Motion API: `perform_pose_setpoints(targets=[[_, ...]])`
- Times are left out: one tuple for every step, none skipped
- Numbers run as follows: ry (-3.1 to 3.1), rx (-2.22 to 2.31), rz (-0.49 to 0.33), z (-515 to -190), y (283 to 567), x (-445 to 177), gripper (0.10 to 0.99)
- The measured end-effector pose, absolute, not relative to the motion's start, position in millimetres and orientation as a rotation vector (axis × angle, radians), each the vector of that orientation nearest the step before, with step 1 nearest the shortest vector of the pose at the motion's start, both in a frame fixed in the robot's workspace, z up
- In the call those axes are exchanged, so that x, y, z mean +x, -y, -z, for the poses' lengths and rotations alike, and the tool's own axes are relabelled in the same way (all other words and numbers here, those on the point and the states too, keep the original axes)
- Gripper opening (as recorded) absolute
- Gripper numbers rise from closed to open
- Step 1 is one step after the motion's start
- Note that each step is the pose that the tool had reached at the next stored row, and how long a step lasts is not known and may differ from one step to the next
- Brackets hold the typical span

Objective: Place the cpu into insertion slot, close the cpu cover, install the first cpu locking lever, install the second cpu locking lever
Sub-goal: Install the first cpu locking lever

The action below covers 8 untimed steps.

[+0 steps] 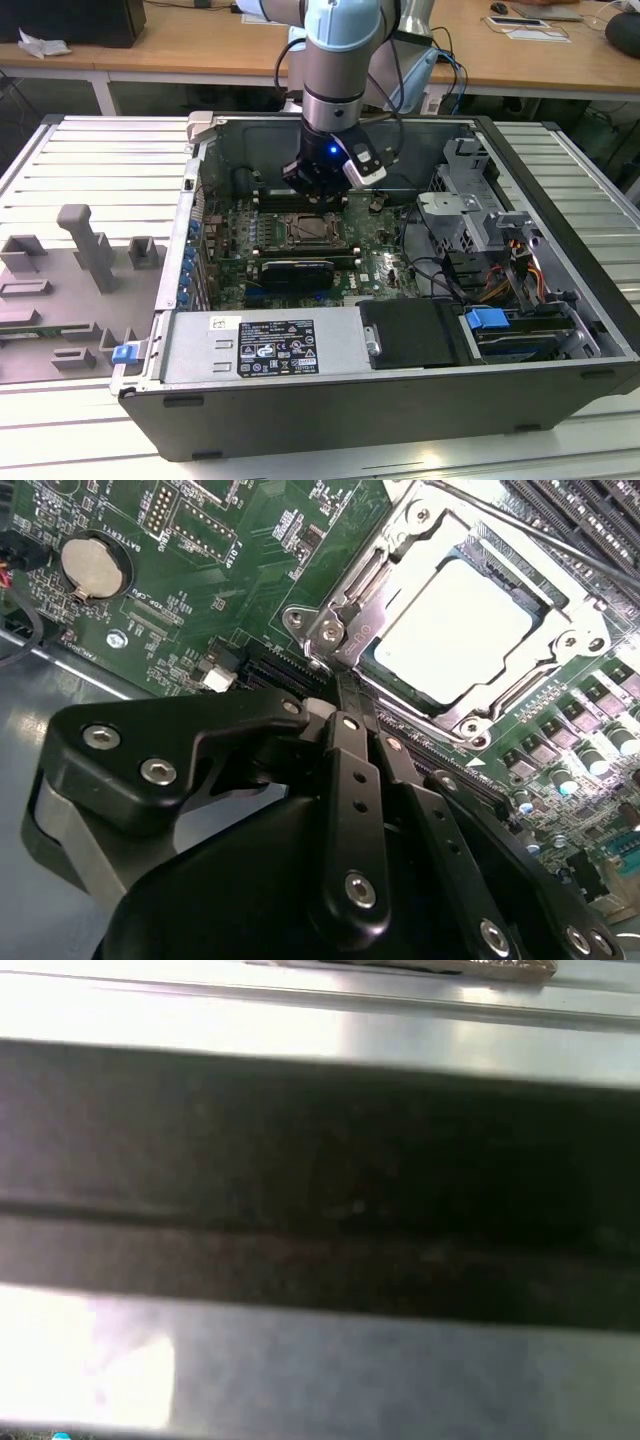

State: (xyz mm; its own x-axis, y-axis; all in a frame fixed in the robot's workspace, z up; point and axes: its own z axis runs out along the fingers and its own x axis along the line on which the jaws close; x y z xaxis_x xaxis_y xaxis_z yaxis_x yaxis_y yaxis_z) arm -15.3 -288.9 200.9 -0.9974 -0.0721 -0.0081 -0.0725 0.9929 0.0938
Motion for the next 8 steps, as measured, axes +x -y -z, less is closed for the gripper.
perform_pose_setpoints(targets=[[-3.131, -0.114, -0.149, -202.5, 288.8, -15.2, 0.106], [-3.131, -0.114, -0.148, -205.0, 288.8, -15.2, 0.106], [-3.131, -0.114, -0.148, -211.9, 288.8, -15.2, 0.106], [-3.131, -0.114, -0.148, -213.9, 288.9, -15.2, 0.106], [-3.131, -0.114, -0.149, -213.9, 288.8, -15.2, 0.106], [-3.131, -0.114, -0.149, -213.9, 289.4, -15.2, 0.106], [-3.131, -0.114, -0.148, -214.0, 290.5, -15.2, 0.106], [-3.131, -0.114, -0.148, -214.0, 290.9, -15.2, 0.106]])
